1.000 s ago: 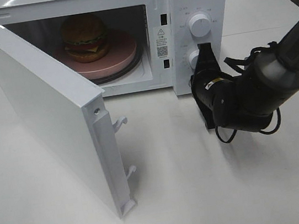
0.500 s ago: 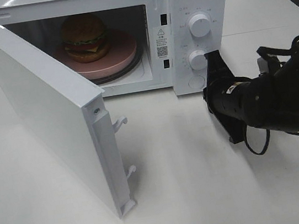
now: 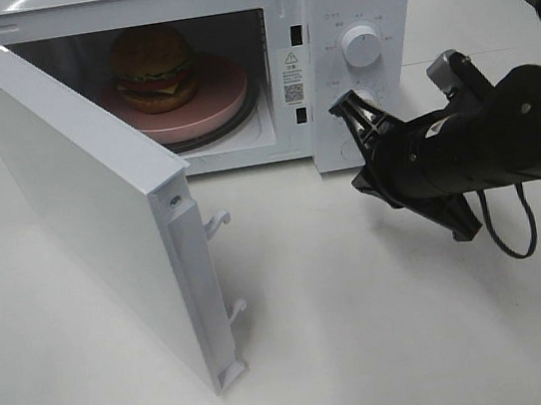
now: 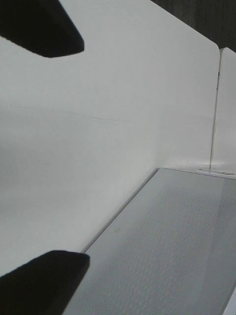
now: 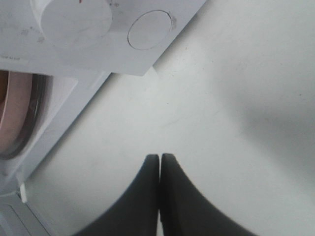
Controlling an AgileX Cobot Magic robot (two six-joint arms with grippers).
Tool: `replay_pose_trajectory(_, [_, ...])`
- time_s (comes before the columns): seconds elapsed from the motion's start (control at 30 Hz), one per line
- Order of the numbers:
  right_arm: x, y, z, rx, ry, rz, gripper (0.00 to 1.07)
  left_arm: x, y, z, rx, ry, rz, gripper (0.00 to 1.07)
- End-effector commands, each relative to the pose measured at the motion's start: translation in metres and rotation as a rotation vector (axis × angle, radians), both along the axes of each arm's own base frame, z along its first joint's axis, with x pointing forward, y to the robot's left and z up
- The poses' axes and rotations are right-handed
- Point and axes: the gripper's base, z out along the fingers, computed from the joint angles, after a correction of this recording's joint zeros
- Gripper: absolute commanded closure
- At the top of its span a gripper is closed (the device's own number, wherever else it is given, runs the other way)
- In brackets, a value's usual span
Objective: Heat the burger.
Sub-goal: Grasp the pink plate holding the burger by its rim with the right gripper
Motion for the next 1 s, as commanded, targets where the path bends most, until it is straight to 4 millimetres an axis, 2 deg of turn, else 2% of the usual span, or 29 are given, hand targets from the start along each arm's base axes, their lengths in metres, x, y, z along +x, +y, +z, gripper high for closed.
replay_pose_trajectory(0.03, [-0.007, -0.005, 0.011, -0.095, -0.002, 0.158, 1.07, -0.003, -0.001, 0.000, -0.004, -0.027, -0.003, 0.07])
replay_pose_trajectory(0.23, [-0.018, -0.006, 0.022, -0.179, 0.031, 0.349, 1.07, -0.003, -0.001, 0.000, -0.004, -0.027, -0.003, 0.07])
replay_pose_trajectory(0.27, [-0.021, -0.005, 0.026, -0.219, 0.058, 0.439, 1.07, -0.003, -0.001, 0.000, -0.004, -0.027, -0.003, 0.07])
replay_pose_trajectory(0.4, [-0.022, -0.003, 0.033, -0.289, 0.086, 0.569, 1.07, -0.003, -0.001, 0.000, -0.004, -0.027, -0.003, 0.07])
replay_pose_trajectory(0.43, [-0.020, -0.001, 0.040, -0.342, 0.106, 0.656, 1.06, -0.003, -0.001, 0.000, -0.004, -0.027, -0.003, 0.07])
replay_pose_trajectory(0.6, [-0.014, 0.000, 0.056, -0.455, 0.103, 0.800, 1.05, -0.003, -0.001, 0.000, -0.004, -0.027, -0.003, 0.07])
replay_pose_trajectory(0.67, [-0.010, -0.001, 0.069, -0.587, 0.092, 0.968, 1.04, -0.003, -0.001, 0.000, -0.004, -0.027, -0.003, 0.07])
replay_pose_trajectory(0.7, [-0.010, -0.001, 0.069, -0.587, 0.092, 0.968, 1.04, -0.003, -0.001, 0.000, -0.004, -0.027, -0.003, 0.07])
replay_pose_trajectory(0.77, [-0.008, -0.002, 0.078, -0.686, 0.079, 1.114, 1.03, -0.003, -0.001, 0.000, -0.004, -0.027, -0.003, 0.07])
replay_pose_trajectory(0.87, [-0.008, -0.003, 0.080, -0.723, 0.071, 1.176, 1.03, -0.003, -0.001, 0.000, -0.004, -0.027, -0.003, 0.07])
replay_pose_trajectory(0.93, [-0.008, -0.003, 0.087, -0.821, 0.020, 1.367, 1.03, -0.003, -0.001, 0.000, -0.004, -0.027, -0.003, 0.07])
replay_pose_trajectory(0.97, [-0.008, -0.003, 0.087, -0.821, 0.020, 1.367, 1.03, -0.003, -0.001, 0.000, -0.004, -0.027, -0.003, 0.07])
replay_pose_trajectory(1.0, [-0.008, -0.003, 0.090, -0.885, -0.028, 1.507, 1.02, -0.003, -0.001, 0.000, -0.004, -0.027, -0.003, 0.07])
